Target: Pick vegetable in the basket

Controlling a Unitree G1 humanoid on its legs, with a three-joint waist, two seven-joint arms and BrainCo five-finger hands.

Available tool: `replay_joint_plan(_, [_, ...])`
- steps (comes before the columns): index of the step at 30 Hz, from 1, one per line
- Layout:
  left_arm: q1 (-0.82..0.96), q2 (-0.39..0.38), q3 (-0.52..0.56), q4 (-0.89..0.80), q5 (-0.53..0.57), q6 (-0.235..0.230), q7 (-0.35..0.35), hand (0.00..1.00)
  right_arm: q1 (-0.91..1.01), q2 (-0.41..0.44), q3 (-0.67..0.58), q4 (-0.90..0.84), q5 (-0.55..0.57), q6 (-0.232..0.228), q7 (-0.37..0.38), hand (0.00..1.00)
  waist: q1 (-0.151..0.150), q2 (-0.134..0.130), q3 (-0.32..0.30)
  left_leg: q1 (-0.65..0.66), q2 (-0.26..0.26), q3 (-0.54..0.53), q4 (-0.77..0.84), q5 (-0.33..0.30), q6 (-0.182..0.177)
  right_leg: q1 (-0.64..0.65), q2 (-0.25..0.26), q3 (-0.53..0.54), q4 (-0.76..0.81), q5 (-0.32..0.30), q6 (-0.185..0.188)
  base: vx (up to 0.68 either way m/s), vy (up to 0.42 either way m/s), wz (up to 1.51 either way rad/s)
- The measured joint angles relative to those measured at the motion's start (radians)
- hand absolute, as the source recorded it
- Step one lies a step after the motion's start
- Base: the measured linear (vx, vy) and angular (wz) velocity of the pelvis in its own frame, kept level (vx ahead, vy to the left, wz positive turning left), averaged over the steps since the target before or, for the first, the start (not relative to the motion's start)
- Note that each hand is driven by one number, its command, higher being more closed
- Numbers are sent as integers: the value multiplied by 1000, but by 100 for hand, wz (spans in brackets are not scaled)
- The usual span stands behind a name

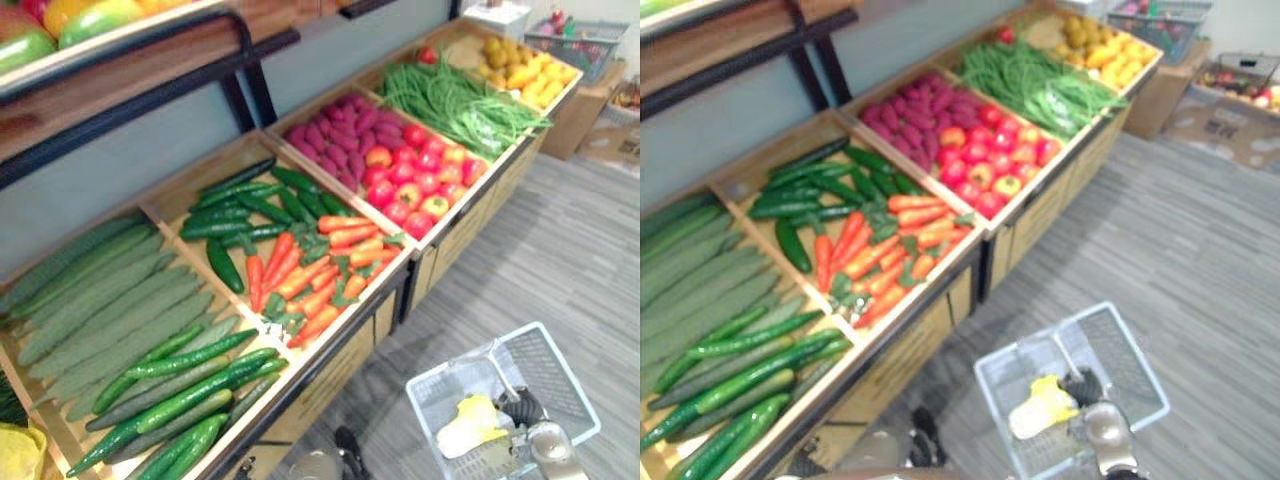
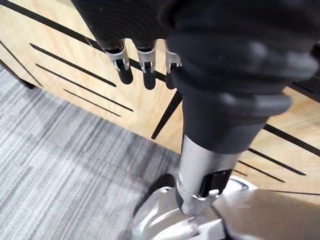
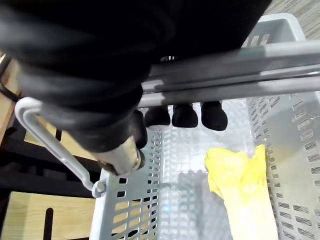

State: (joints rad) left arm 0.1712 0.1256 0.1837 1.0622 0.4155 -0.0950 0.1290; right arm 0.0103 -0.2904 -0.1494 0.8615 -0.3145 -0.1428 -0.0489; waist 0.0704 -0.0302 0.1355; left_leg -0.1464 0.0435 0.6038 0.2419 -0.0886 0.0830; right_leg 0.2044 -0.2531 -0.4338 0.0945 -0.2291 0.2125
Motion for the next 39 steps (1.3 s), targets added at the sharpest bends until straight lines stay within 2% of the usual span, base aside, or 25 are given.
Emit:
replay_joint_plan(1, [14, -4, -1, -7, 0, 0, 0, 0, 6, -13, 1, 1, 0, 0, 1, 100, -3, 25, -6, 28, 20, -15, 16, -50, -36, -68, -12, 5, 178, -17, 27, 171, 56, -4])
replay_joint_plan(2, [17, 1, -3, -6, 0, 2, -7, 0, -9, -5, -2, 14, 0, 2, -5, 100, -4, 31, -7, 30, 24, -32, -10, -75, -36, -159, -40, 29, 369, -14, 31, 146, 93, -1])
replay_joint_plan(3, [21, 9, -5, -8, -1, 5, -10, 0, -13, 2, 0, 13, -1, 4, -6, 100, -5, 22, -10, 38, 23, -39, -19, -75, -36, -216, -64, 48, 489, 14, 41, 149, 145, 33])
replay_joint_plan(4, [22, 26, -22, -8, -2, 12, -13, 0, -12, 26, -2, 20, -1, 6, -5, 100, -12, 9, 1, 88, 18, -80, -47, -66, -17, -300, -95, 102, 704, 140, 68, 127, 97, 58])
replay_joint_plan(5, [25, 34, -26, -9, -4, 13, -14, 0, -8, 36, -3, 23, -1, 7, -5, 100, -14, 5, 6, 105, 18, -100, -54, -65, -16, -316, -96, 112, 745, 135, 65, 241, 74, 90])
replay_joint_plan(6, [29, 42, -27, -13, -5, 19, -12, 0, 4, 44, -9, 23, 0, 7, -5, 100, -15, -7, 6, 134, 19, -136, -74, -57, -16, -325, -96, 101, 748, 105, 15, 186, 27, 100])
replay_joint_plan(7, [30, 41, -27, -21, -9, 22, -13, 0, 8, 44, -31, 24, 1, 8, -6, 100, -16, -12, 3, 156, 19, -181, -93, -53, -19, -325, -89, 78, 694, 86, -10, 217, 10, 100])
replay_joint_plan(10, [27, 38, -22, -30, -12, 22, -12, 0, 11, 37, -81, 47, 11, 7, -14, 100, -19, -6, -1, 165, 16, -274, -114, -45, -31, -331, -65, 81, 513, 83, -18, 145, -59, 110])
replay_joint_plan(12, [12, 35, -19, -47, -21, 18, -4, 0, 13, 36, -129, 94, 19, 8, -16, 100, -28, 3, -6, 156, 7, -384, -137, -26, -54, -329, -32, 191, 284, 92, -18, 135, -169, 133])
replay_joint_plan(13, [10, 34, -19, -47, -21, 17, 0, 0, 17, 36, -145, 104, 22, 9, -16, 100, -30, 6, -9, 149, 7, -413, -136, -24, -60, -330, -25, 229, 249, 92, -17, 175, -306, 147])
replay_joint_plan(14, [-13, 34, -20, -48, -21, 17, 8, 0, 32, 36, -190, 124, 37, 11, -18, 100, -34, 8, -18, 142, 6, -486, -137, -19, -79, -334, -20, 317, 197, 93, -16, 142, -297, 144])
replay_joint_plan(15, [-18, 34, -22, -47, -21, 16, 14, 0, 49, 37, -204, 133, 41, 13, -20, 100, -39, 18, -28, 125, 7, -533, -133, -19, -98, -334, -16, 351, 180, 94, -15, 145, -324, 148])
replay_joint_plan(17, [-23, 45, -20, -56, -21, 10, 22, 0, 74, 37, -239, 137, 53, 28, -35, 100, -42, -7, -44, 113, 1, -602, -135, -11, -138, -314, -18, 360, 142, 119, 3, 118, -445, 121])
replay_joint_plan(18, [-16, 76, -13, -68, -20, 9, 24, 0, 78, 48, -239, 142, 58, 31, -35, 100, -37, -45, -54, 107, -4, -622, -137, -13, -170, -300, -23, 312, 102, 187, -14, 96, -482, 85])
replay_joint_plan(19, [-12, 71, 2, -57, -20, 13, 26, 0, 70, 46, -244, 152, 59, 32, -36, 100, -33, -36, -58, 104, 15, -634, -132, -19, -188, -283, -15, 283, 89, 157, -15, 58, -573, 53])
replay_joint_plan(21, [3, 11, 23, -37, -21, 11, 26, 0, 46, 15, -255, 168, 81, 32, -37, 100, -31, 46, -69, 100, 141, -619, -153, 13, -243, -238, 99, 207, 22, 172, -60, 45, -428, 39])
replay_joint_plan(23, [11, -8, 29, -37, -21, 11, 26, 0, 33, 13, -252, 168, 81, 30, -34, 100, -32, 64, -73, 99, 187, -613, -192, 71, -269, -228, 148, 164, 13, 163, -91, 25, -354, 45])
replay_joint_plan(24, [9, -9, 29, -37, -21, 11, 27, 0, 33, 13, -246, 171, 81, 30, -34, 100, -32, 64, -72, 95, 198, -607, -204, 100, -270, -223, 162, 143, 13, 157, -104, -9, -331, 70])
replay_joint_plan(26, [16, -10, 37, -37, -21, 12, 33, 0, 33, 13, -247, 175, 81, 29, -34, 100, -31, 47, -67, 91, 214, -502, -205, 152, -235, -209, 165, 98, 15, 142, -130, -49, -200, 54])
replay_joint_plan(27, [18, -10, 44, -37, -21, 12, 33, 0, 33, 13, -255, 175, 81, 29, -35, 100, -32, 44, -67, 91, 216, -419, -195, 155, -225, -206, 159, 83, 15, 137, -139, -81, -39, 38])
replay_joint_plan(28, [18, -10, 45, -37, -21, 13, 33, 0, 36, 14, -263, 175, 81, 29, -35, 100, -34, 44, -67, 85, 216, -308, -150, 130, -195, -199, 149, 66, 16, 133, -144, -77, -2, 35])
replay_joint_plan(30, [19, -11, 45, -37, -21, 13, 32, 0, 41, 16, -268, 175, 82, 28, -35, 100, -39, 44, -67, 83, 207, -218, -124, 117, -175, -193, 134, 50, 16, 133, -143, -43, 60, 35])
replay_joint_plan(32, [21, -17, 45, -37, -21, 15, 32, 0, 51, 15, -279, 175, 82, 29, -35, 100, -40, 48, -66, 86, 179, -197, -153, 118, -175, -194, 119, 34, 13, 134, -134, -56, 123, 29])
replay_joint_plan(36, [17, -21, 46, -60, -21, 19, 33, 0, 75, 20, -331, 176, 82, 33, -35, 100, -44, 48, -72, 130, 95, -205, -346, 183, -158, -191, 80, 9, -26, 157, -95, -25, 161, 26])
replay_joint_plan(39, [25, -20, 50, -130, -21, 20, 49, 0, 102, 38, -364, 176, 82, 39, -40, 100, -45, 42, -73, 131, 64, -228, -346, 182, -156, -166, 56, -18, -42, 164, -83, 14, 107, 28])
